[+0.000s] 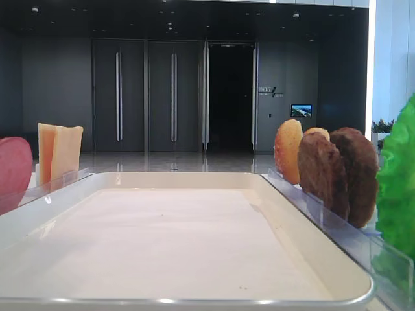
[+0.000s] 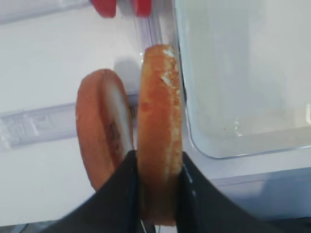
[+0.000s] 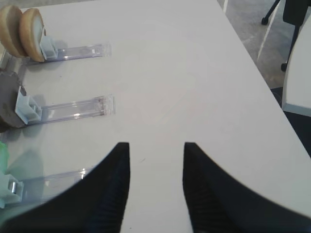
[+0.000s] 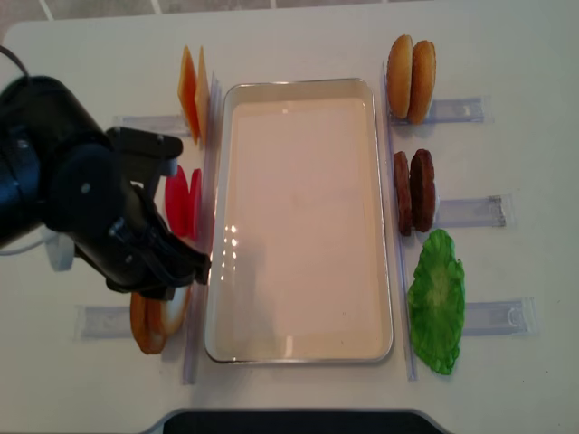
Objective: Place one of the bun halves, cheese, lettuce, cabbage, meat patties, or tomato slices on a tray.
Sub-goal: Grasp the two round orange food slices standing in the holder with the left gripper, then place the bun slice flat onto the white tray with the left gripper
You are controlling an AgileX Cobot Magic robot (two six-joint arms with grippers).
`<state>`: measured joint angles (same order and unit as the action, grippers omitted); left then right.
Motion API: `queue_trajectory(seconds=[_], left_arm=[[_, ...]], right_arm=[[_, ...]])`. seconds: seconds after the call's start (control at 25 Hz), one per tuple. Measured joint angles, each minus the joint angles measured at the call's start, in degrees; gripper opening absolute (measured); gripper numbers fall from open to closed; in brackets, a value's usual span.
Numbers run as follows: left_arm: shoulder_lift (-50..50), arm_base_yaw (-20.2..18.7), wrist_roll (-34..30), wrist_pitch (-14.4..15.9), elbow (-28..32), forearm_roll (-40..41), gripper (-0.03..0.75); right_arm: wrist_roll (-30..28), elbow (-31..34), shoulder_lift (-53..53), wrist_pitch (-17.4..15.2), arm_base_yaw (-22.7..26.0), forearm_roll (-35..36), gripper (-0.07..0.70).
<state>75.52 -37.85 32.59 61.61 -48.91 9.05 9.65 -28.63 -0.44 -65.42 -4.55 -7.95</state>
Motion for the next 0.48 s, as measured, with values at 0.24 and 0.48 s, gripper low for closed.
queue_trajectory(seconds=[0.24, 0.48], left_arm=[[-6.9, 0.0, 0.3, 0.7, -3.4, 0.4, 0.151], [-8.6, 0.0, 2.1, 2.0, -3.5, 3.0, 0.15]], right_arm=[[0.0, 0.0, 0.0, 0.0, 0.0, 0.0, 0.286], [0.0, 0.0, 0.0, 0.0, 0.0, 0.0, 0.286]])
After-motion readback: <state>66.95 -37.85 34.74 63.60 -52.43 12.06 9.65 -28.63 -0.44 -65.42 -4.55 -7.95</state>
